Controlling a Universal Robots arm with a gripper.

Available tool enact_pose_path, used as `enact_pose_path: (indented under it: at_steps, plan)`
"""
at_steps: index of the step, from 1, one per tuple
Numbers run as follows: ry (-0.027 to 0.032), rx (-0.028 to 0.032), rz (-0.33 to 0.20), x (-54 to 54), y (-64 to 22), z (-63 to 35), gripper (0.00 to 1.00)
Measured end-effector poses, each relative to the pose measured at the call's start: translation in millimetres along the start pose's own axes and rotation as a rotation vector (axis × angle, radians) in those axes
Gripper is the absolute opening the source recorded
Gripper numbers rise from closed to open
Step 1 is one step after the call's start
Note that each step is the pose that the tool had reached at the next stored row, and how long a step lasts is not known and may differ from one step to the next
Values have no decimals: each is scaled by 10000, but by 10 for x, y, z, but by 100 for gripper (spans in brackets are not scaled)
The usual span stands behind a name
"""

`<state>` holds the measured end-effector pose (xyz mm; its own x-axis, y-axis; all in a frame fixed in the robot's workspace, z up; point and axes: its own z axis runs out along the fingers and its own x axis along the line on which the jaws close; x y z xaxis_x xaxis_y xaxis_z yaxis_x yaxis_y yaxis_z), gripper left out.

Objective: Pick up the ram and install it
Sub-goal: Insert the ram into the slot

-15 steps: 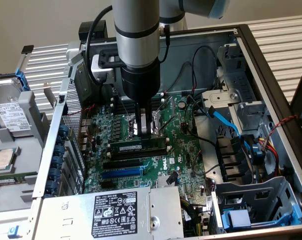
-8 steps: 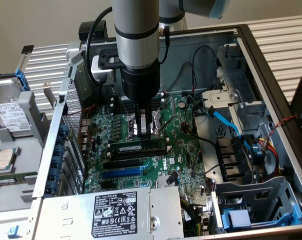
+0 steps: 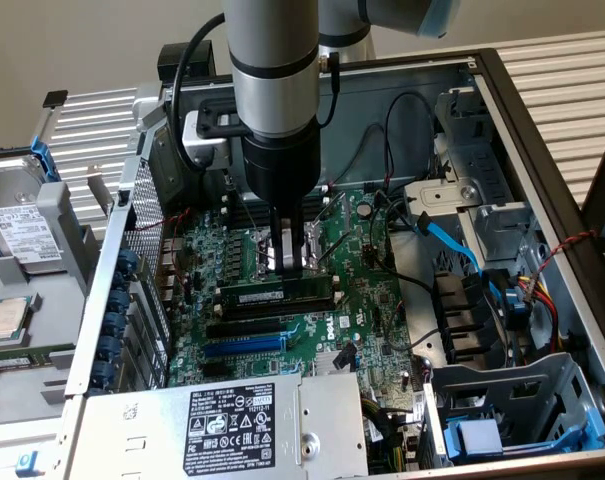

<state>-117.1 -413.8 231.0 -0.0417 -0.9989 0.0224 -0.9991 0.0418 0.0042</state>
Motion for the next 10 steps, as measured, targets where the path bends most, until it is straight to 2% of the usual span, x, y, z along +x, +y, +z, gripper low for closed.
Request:
enact_pose_path:
  at_steps: [10]
  plan:
    - [7,2,0,0,0,6,12]
